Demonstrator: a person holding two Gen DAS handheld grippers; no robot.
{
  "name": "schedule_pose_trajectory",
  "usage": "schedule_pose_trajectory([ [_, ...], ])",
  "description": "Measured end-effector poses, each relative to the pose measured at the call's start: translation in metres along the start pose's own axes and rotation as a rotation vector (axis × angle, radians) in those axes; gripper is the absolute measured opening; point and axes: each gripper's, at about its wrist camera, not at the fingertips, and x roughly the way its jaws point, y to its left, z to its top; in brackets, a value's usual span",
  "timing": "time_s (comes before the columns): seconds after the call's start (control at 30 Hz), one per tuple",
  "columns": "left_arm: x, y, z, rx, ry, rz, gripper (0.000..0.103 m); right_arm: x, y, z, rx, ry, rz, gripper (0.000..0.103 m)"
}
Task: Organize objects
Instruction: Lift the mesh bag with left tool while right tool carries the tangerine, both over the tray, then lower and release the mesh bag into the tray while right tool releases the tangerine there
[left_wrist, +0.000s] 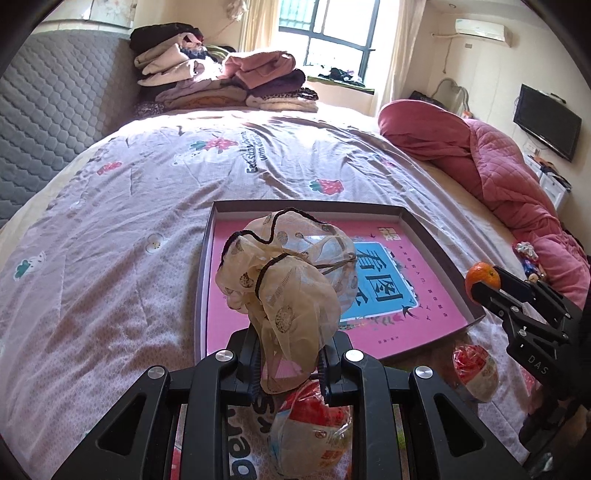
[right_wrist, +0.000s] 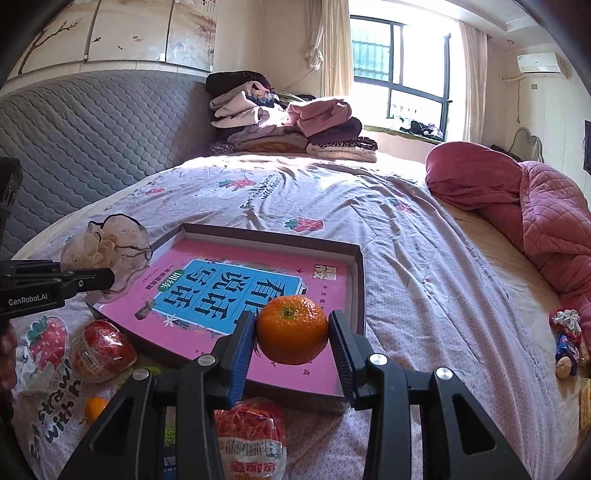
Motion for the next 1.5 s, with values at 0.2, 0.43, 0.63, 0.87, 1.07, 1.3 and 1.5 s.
schedule_pose_trajectory([
  [0.2,0.019,0.007,0.001,-0.017,0.041,-0.003,0.024,0.025,-0.009,0.001,0.016,0.065,0.026,0.041],
  [0.43,0.034,0.014,0.000,-0.030,0.076,-0.008,0.024,0.043,-0.011,0.001,0.020,0.121,0.057,0.041],
  [0.63,0.044,0.017,-0.003,-0.036,0.109,-0.015,0.024,0.054,-0.010,-0.002,0.010,0.159,0.066,0.041],
  [0.87,0.052,0.016,-0.008,-0.035,0.141,-0.012,0.025,0.059,-0.013,-0.006,0.025,0.184,0.060,0.041],
  [1.07,0.053,0.014,-0.010,-0.020,0.151,-0.005,0.028,0.061,-0.014,-0.007,0.032,0.195,0.057,0.041],
  [1.3,0.053,0.015,-0.010,-0.021,0.158,0.001,0.029,0.060,-0.014,-0.008,0.039,0.199,0.055,0.042],
  [1.5,0.052,0.015,-0.010,-0.021,0.162,0.003,0.031,0.060,-0.013,-0.006,0.033,0.201,0.048,0.042],
])
